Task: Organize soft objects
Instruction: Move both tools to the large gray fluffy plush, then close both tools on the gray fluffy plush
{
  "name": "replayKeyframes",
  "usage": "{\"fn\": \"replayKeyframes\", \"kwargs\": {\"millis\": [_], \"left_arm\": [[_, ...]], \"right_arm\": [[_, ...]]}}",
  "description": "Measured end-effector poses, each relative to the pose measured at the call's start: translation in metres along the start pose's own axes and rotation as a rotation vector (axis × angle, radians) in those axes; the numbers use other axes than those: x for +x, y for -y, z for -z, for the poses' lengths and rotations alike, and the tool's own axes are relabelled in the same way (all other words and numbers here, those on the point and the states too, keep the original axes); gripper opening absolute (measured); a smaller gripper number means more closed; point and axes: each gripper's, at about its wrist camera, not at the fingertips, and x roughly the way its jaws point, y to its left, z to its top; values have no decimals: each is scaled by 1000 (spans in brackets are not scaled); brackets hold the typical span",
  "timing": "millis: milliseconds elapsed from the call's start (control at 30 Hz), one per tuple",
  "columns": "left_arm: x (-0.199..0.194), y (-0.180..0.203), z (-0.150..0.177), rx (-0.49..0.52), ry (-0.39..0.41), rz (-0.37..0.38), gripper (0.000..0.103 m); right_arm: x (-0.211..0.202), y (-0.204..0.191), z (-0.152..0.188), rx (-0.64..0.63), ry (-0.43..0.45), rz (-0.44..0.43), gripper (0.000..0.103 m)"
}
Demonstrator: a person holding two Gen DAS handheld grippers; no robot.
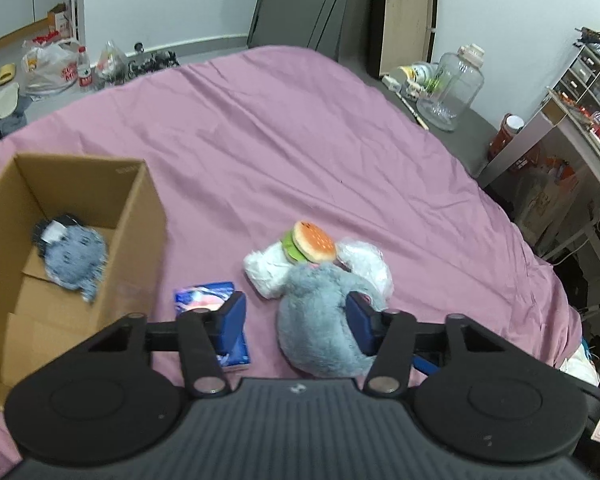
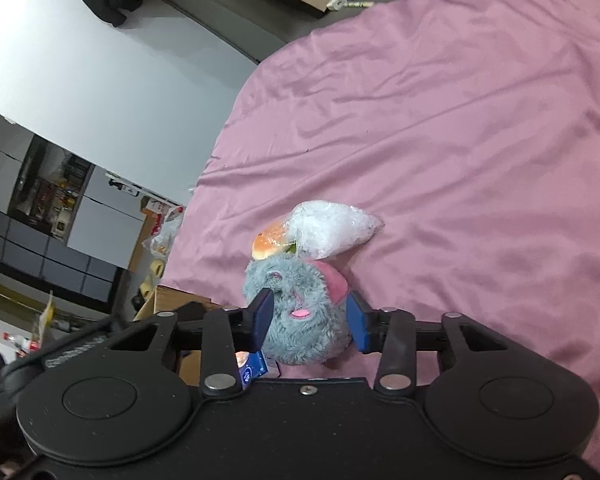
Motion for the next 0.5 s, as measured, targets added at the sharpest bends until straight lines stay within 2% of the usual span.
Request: {"fn": "replayKeyframes", "kwargs": {"millis": [133,333,500], "left_arm": [[17,6,3,1,-29,-10,43],[36,15,5,8,-48,-40,41],[49,13,7,-11,-66,-41,33]], "right_arm": [[10,5,-3,6,-22,-16,38],[27,9,-5,3,-58,-16,34],[36,15,-6,22,-71,-15,28]]}}
